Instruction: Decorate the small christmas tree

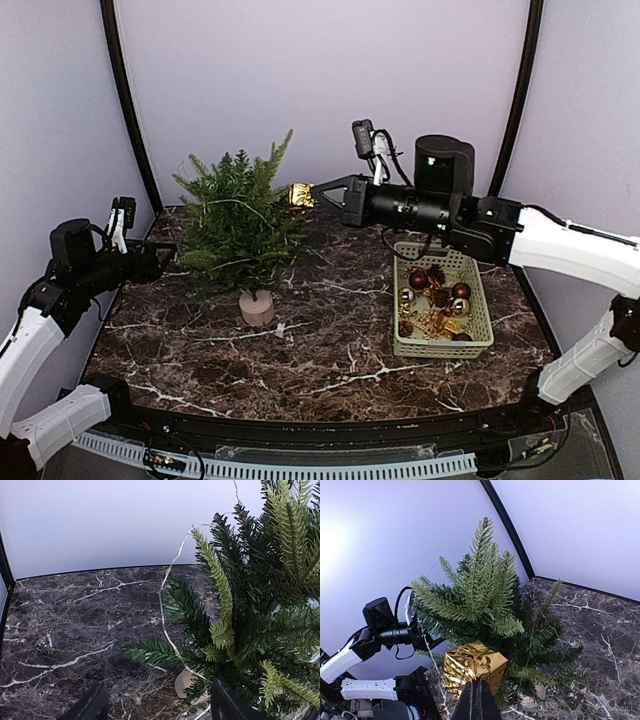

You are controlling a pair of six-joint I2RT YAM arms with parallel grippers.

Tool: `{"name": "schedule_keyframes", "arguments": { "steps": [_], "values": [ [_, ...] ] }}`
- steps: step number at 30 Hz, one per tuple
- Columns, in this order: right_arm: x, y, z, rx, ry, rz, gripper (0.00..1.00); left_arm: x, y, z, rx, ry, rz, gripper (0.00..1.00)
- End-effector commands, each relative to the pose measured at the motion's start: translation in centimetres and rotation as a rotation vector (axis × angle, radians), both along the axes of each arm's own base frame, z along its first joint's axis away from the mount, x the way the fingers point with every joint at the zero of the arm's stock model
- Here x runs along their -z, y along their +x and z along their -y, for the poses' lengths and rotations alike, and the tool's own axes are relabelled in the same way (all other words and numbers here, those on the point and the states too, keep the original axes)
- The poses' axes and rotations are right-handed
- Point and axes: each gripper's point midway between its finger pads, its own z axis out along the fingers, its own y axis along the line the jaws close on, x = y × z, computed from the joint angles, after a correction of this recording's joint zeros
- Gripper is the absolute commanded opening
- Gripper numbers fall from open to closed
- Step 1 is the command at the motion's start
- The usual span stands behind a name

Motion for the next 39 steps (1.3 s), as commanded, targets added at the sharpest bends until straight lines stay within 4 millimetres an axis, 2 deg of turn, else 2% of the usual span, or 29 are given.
{"name": "schedule_keyframes", "arguments": {
  "steps": [1,9,18,25,34,39],
  "values": [
    [-1.4,1.0,-1.8,-0.001,0.010,0.044,0.00,-0.1,0.0,0.2,0.014,-0.003,0.016,0.72],
    [2.9,3.7,-4.8,0.035,-0.121,-0.019,0.00,-0.1,0.0,0.5,0.034,-0.005,0.013,0.69],
    [5.0,3.6,-7.4,-0.020,-0.182,-0.033,0.00,0.0,-0.1,1.0,0.067,-0.018,0.007,0.67],
    [5.8,3.9,-7.8,-0.015,-0.220,-0.030,0.00,-0.1,-0.4,2.2,0.139,-0.054,0.005,0.66],
    [8.6,4.1,-8.7,-0.028,-0.276,-0.066,0.00,0.3,-0.3,2.5,0.154,-0.057,-0.010,0.64],
    [8.2,3.8,-8.3,-0.035,-0.268,-0.057,0.00,0.2,-0.3,2.3,0.147,-0.052,-0.008,0.64]
  ]
}}
